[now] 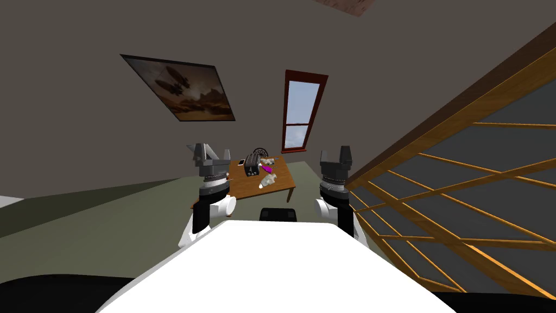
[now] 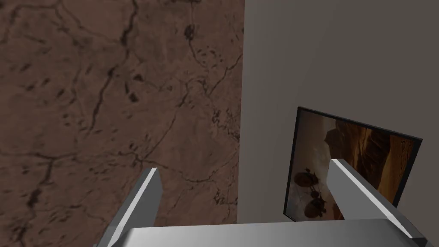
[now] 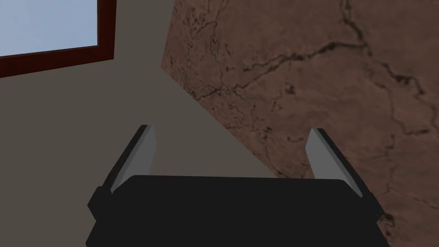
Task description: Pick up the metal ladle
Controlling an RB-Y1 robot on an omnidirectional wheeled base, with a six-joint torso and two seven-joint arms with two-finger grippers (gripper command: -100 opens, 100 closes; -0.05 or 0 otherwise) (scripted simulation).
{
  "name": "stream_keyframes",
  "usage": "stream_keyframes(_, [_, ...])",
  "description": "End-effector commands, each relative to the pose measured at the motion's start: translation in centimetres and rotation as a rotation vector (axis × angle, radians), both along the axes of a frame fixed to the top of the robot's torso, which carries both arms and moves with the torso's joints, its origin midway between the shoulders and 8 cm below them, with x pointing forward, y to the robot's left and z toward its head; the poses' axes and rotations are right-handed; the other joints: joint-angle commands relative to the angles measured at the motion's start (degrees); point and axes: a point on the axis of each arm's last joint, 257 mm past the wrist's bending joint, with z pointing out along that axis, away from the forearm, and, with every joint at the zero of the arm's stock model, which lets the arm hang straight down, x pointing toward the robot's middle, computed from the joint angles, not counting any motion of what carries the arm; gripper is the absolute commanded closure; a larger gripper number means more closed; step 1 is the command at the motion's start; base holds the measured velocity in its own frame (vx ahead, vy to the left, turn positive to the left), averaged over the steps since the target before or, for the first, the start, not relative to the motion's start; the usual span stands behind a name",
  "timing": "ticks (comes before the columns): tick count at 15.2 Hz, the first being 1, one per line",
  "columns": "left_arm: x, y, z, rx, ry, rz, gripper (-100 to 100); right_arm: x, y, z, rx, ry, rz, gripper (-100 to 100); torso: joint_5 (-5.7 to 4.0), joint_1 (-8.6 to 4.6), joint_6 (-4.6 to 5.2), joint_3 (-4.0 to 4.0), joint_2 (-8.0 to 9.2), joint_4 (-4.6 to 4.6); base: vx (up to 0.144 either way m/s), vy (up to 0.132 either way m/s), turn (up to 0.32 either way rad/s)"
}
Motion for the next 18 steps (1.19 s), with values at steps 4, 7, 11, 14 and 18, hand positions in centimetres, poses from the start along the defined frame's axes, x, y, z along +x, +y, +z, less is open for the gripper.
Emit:
stream_keyframes(4, [3.0,0.3,-2.8,0.06,0.114,-0.01,-100,0.0,0.0,0.0,0.0,0.0,0.0,0,-0.02,-0.12,0.01,-0.04,-0.07,-0.01,0.014,-0.038,0.004])
stream_keyframes(7, [5.8,1.6,-6.0,0.077,0.225,0.007,-100,0.0,0.0,0.0,0.0,0.0,0.0,0,-0.06,-0.29,0.01,-0.07,-0.12,-0.03,0.022,-0.082,0.01])
stream_keyframes(11, [7.8,3.0,-8.6,0.079,0.315,0.028,-100,0.0,0.0,0.0,0.0,0.0,0.0,0,-0.07,-0.34,0.0,-0.08,-0.13,-0.03,0.023,-0.08,0.009])
stream_keyframes(14, [9.8,4.8,-11.7,0.074,0.413,0.056,-100,0.0,0.0,0.0,0.0,0.0,0.0,0,-0.06,-0.25,0.01,-0.05,-0.08,-0.02,0.01,-0.058,0.005])
stream_keyframes(18, [11.5,6.9,-15.0,0.062,0.513,0.089,-100,0.0,0.0,0.0,0.0,0.0,0.0,0,-0.06,-0.28,0.0,-0.06,-0.1,-0.03,0.017,-0.067,0.008])
